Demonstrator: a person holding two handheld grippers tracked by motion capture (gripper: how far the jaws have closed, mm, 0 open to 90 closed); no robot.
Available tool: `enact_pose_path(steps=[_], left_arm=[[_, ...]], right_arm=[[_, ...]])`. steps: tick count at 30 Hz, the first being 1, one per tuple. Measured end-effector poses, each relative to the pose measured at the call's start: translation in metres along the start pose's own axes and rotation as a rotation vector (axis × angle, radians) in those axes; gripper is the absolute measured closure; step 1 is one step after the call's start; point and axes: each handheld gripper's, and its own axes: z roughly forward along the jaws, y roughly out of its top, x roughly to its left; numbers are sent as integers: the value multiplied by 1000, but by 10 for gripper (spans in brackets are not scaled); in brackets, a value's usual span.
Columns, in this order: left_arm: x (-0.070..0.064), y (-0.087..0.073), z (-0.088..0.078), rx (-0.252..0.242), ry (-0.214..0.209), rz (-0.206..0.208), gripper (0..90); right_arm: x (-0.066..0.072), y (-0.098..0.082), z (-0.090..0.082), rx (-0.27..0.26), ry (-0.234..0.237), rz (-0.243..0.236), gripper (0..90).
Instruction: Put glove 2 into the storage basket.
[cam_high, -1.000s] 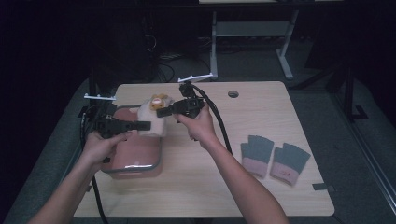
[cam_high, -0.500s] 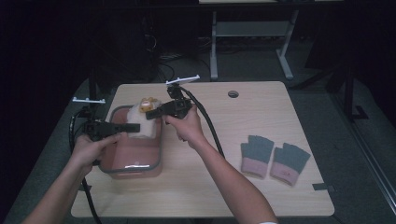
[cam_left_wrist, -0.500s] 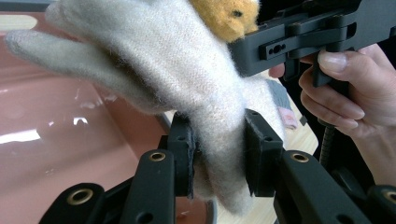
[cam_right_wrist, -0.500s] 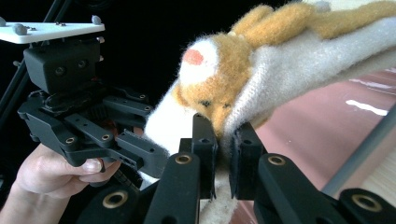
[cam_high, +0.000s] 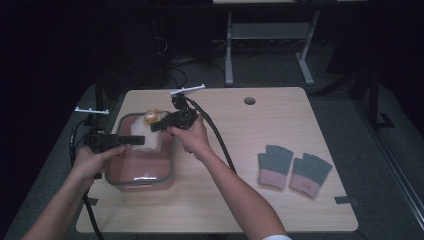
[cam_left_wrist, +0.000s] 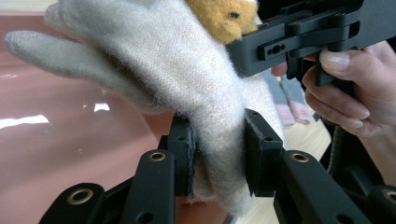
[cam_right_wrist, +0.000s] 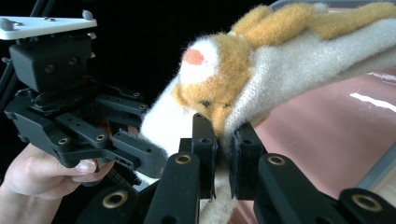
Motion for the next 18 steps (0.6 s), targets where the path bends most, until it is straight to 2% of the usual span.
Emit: enact_pose_path(steps=[3,8,16,18], left_arm=[[3,-2,0,6,13,3,675],[11,-5,1,12,21,-15,675],[23,-13,9,43,44,-36,675],[27,-17,14,60,55,-47,675]], right_arm=[[-3,0,6,9,0,6,824],[-8,-1,15,18,9,19,823],[-20,-6,31,46,0,45,822],[-27,-10,38,66,-19,56,822]])
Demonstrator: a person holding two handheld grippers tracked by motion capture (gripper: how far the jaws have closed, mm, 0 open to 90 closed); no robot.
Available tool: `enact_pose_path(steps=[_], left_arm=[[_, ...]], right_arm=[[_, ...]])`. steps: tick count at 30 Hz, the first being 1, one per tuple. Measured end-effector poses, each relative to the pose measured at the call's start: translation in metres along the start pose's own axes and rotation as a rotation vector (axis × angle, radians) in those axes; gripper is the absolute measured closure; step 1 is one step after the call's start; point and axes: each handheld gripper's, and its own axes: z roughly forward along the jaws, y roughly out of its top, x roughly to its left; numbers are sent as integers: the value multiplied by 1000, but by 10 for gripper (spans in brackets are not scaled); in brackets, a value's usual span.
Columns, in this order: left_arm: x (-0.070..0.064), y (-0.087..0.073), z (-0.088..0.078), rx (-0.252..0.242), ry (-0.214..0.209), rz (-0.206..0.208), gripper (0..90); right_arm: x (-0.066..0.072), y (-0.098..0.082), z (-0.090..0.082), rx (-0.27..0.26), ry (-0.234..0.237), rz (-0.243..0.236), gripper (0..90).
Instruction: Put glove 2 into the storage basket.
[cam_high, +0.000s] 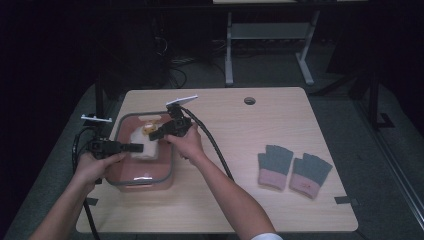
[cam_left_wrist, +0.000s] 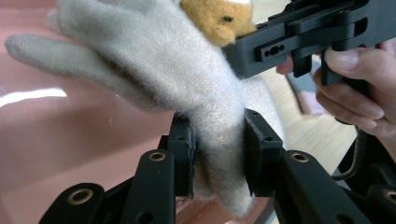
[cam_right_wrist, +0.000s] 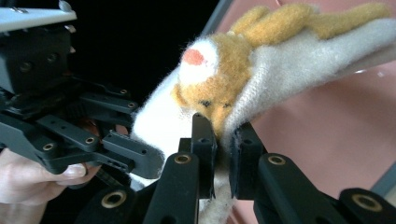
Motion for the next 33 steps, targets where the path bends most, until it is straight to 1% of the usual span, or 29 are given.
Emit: enact_pose_path(steps=[4,9,10,13,16,18,20,22,23,27,28,29,30,31,32,33], left_arm=[[3,-3,5,16,12,-2,675],[6,-6,8,26,24,-12,675],[6,-7,9,27,27,-21,675],[8,-9,12,39,38,-29,675],[9,-11,15,54,56,-34,675],[11,-12,17,59,59,-42,675],[11,-13,18,65,69,-57,675],[12,-14,19,71,79,-58,675],[12,-14,20,71,82,-61,675],[16,-16,23,78,99,-76,675],[15,-16,24,78,101,-99,675],[15,-17,25,76,102,-102,675],[15,-17,25,76,102,-102,675],[16,-16,25,84,107,-82,675],[16,-16,25,91,117,-79,675],[17,-16,26,95,120,-81,675]], right_arm=[[-5,-3,5,17,-20,-1,821],[-8,-4,9,37,-28,2,819],[-8,-4,11,43,-34,4,818],[-10,-5,14,57,-49,2,815],[-10,-6,17,69,-79,-10,804],[-9,-6,18,80,-108,-20,792],[-8,-6,18,87,-120,-19,778],[-8,-6,18,103,-132,-22,752],[-7,-6,17,108,-144,-25,738],[-5,-6,12,128,-160,-44,706],[-4,-6,11,129,-167,-50,700],[-3,-6,10,134,-167,-56,695],[-3,-6,10,134,-167,-56,695],[-2,-6,9,138,-169,-59,691],[0,-8,8,156,-171,-74,681],[0,-8,8,161,-173,-83,681]])
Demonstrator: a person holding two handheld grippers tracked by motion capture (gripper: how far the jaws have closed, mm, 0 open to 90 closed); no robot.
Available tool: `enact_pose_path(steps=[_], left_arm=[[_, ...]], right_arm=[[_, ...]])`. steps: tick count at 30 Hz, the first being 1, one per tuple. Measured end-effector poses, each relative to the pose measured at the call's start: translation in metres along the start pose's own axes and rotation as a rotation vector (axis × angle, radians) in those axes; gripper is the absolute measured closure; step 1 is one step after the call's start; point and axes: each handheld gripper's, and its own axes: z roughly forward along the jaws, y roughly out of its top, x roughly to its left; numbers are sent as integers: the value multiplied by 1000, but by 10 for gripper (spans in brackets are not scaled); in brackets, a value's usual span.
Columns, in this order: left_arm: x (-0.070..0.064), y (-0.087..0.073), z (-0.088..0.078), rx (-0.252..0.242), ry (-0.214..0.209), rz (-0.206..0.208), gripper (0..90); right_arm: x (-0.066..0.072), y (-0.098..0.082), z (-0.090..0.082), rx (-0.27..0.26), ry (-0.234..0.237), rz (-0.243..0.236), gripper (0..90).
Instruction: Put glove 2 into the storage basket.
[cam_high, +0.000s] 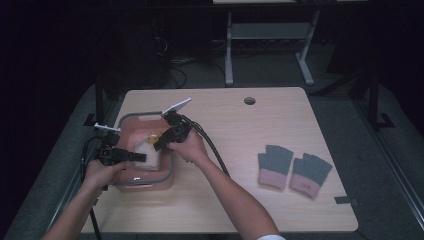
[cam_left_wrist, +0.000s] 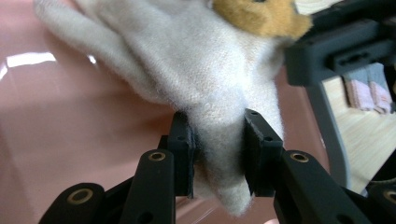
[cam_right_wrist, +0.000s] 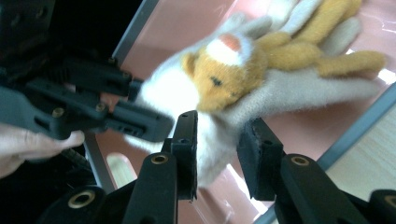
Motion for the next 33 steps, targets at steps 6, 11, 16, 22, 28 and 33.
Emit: enact_pose_path(steps=[6,11,16,22,28,33], left_arm=[[2,0,1,21,30,-10,674],[3,-1,6,59,56,-16,672],[1,1,8,80,72,-22,625],[0,4,-2,58,137,-15,550],[-7,10,-13,7,166,30,612],[-13,13,-4,48,187,80,663]], right_arm=[[3,-1,-6,5,4,-11,668],[3,-2,-12,8,30,-14,672],[2,-2,-16,-9,24,-18,676],[2,-4,-21,-26,29,-17,672],[-1,-8,-31,-46,32,-16,672],[-4,-11,-39,-65,33,-13,670]])
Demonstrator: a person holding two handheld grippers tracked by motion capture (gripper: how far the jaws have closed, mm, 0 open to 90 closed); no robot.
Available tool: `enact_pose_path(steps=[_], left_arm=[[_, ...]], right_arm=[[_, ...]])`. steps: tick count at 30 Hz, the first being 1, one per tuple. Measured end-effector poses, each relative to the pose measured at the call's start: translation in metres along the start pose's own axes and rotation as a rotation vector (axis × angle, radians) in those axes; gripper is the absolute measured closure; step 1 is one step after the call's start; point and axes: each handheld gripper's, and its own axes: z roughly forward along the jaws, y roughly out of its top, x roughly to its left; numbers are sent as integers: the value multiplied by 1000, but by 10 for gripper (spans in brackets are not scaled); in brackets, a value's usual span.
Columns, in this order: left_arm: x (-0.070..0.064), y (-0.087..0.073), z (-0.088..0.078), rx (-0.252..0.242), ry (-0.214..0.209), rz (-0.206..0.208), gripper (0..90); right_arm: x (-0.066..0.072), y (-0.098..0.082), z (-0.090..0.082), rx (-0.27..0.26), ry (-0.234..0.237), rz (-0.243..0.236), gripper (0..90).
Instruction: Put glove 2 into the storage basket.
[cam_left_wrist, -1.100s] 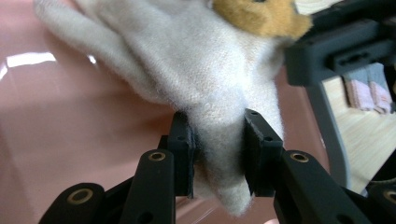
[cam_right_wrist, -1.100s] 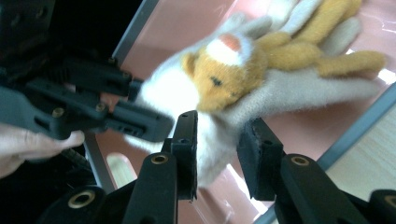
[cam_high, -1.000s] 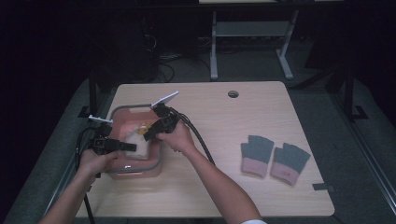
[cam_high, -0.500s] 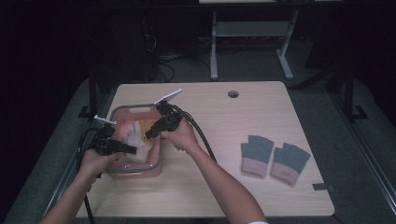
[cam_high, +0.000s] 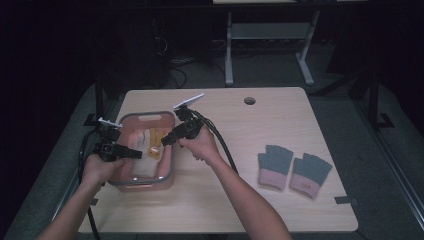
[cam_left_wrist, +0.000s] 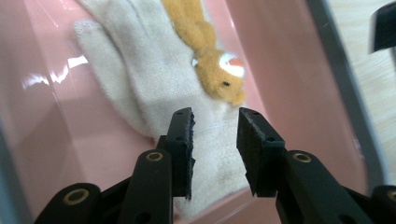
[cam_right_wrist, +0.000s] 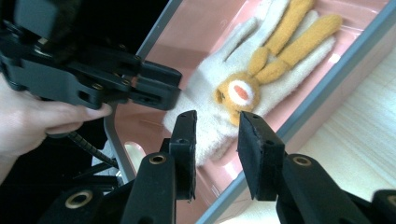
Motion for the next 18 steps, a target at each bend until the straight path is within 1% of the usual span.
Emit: enact_pose_path(steps=[2,3,4,6,8,9,10,11,12,13,14,16,17,18], left_arm=[[-2,1,7,23,9,6,682],[-4,1,11,35,26,12,682],[-4,2,13,40,32,13,682],[-5,2,17,57,23,13,682],[-6,2,20,74,47,18,682],[-5,2,22,80,47,21,681],[-4,1,24,83,47,13,676],[-3,1,24,80,43,12,673],[-1,0,24,74,38,-2,674],[0,0,24,71,35,0,673],[0,-1,23,70,36,2,674],[0,-1,21,57,25,-7,664],[-1,0,20,48,20,-3,661],[-2,0,17,35,13,-10,656]], right_arm=[[0,-1,-2,-6,-2,-1,670],[-1,-1,-3,-6,1,-3,670],[0,-2,-4,-10,1,-2,669],[-1,-2,-6,-12,2,-4,669],[-2,-3,-8,-17,4,-2,667],[-2,-3,-9,-20,8,-3,667],[-3,-4,-10,-19,8,0,667],[-3,-4,-11,-21,6,2,665],[-4,-5,-11,-24,5,1,664],[-4,-6,-13,-27,7,3,663],[-5,-6,-14,-29,4,4,662],[-6,-7,-16,-34,5,6,658],[-6,-8,-18,-36,9,6,656],[-6,-8,-19,-38,9,6,655]])
